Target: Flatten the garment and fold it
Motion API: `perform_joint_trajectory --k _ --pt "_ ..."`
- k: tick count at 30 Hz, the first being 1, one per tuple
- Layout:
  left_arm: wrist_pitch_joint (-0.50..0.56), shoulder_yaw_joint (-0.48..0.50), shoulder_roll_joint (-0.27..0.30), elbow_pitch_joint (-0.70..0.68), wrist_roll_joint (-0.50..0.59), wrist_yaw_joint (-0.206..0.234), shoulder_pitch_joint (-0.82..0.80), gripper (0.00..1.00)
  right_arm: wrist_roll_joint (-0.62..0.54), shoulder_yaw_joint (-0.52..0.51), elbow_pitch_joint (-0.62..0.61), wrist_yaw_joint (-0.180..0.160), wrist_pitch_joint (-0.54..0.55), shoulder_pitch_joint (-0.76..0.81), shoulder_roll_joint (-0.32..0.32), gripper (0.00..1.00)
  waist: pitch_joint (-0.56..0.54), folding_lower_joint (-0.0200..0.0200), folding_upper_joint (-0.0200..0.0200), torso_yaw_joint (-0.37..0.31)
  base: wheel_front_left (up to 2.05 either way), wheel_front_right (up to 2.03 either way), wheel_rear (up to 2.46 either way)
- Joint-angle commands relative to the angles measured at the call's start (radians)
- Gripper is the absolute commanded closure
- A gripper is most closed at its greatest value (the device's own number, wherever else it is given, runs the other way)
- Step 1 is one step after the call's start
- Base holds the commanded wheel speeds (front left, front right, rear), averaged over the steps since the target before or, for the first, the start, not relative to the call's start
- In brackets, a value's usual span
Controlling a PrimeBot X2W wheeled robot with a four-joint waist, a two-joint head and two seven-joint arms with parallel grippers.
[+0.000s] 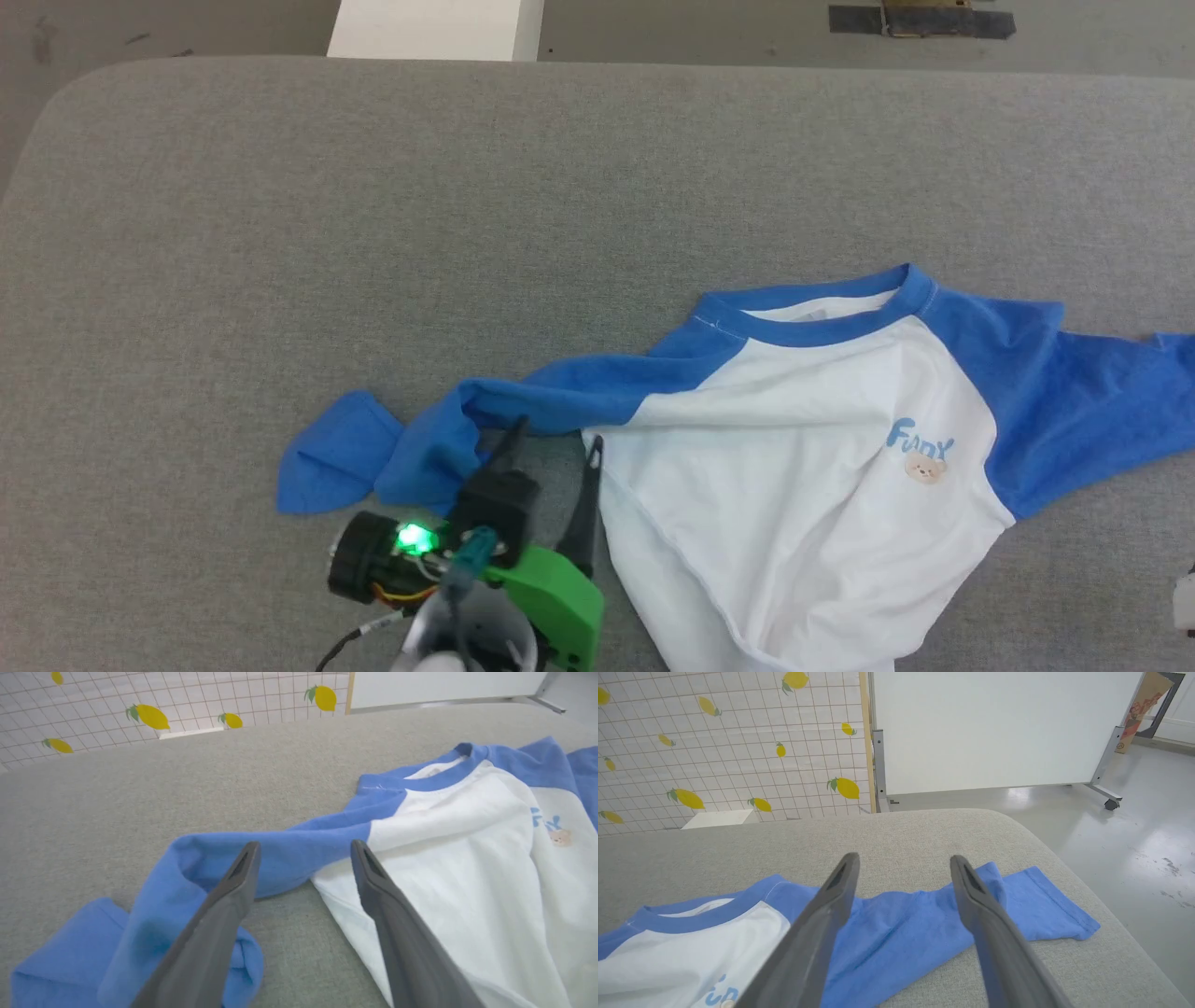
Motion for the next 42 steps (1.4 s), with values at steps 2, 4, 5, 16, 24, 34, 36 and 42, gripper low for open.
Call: perform_joint_trajectory --k 2,4,5,16,24,34,36,42 --pt "0.098 -0.031 -0.015 -0.017 0.023 0.013 -0.001 0.00 0.011 0.001 0.007 -0.001 -0.011 -0.014 0.002 0.00 0.013 0.0000 0.0000 -0.008 0.00 0.00 0.00" --pt "0.170 -0.049 -0.044 -0.026 0.002 0.026 0.012 0.00 0.018 0.005 0.012 -0.001 -0.014 -0.026 0.002 0.00 0.019 0.0000 0.0000 -0.011 0.00 0.00 0.00" --pt "0.195 -0.054 -0.051 -0.022 -0.002 0.035 0.017 0.00 0.021 0.009 0.015 -0.001 -0.015 -0.030 0.002 0.00 0.022 0.0000 0.0000 -0.012 0.00 0.00 0.00" --pt "0.273 -0.074 -0.092 0.125 -0.118 0.044 0.027 1.00 0.054 0.043 0.056 -0.001 -0.016 -0.051 0.002 0.00 0.046 0.0000 0.0000 -0.014 0.00 0.00 0.00" --pt "0.248 -0.004 -0.077 0.097 -0.227 0.032 0.027 1.00 0.050 0.030 0.061 -0.001 -0.008 -0.055 0.002 0.00 0.022 0.0000 0.0000 0.025 0.00 0.00 0.00" --pt "0.340 0.138 0.055 -0.015 -0.308 0.099 0.212 1.00 0.051 0.029 0.066 -0.001 0.018 -0.039 0.002 0.00 -0.002 0.0000 0.0000 0.086 0.00 0.00 0.00" --pt "0.345 0.145 0.062 -0.021 -0.308 0.115 0.241 1.00 0.051 0.029 0.065 -0.001 0.022 -0.038 0.002 0.00 -0.002 0.0000 0.0000 0.097 0.00 0.00 0.00" --pt "0.234 0.168 -0.026 -0.096 -0.378 0.095 0.208 0.00 0.046 0.036 0.058 -0.001 0.037 -0.043 0.002 0.00 -0.008 0.0000 0.0000 0.120 0.00 0.00 0.00"
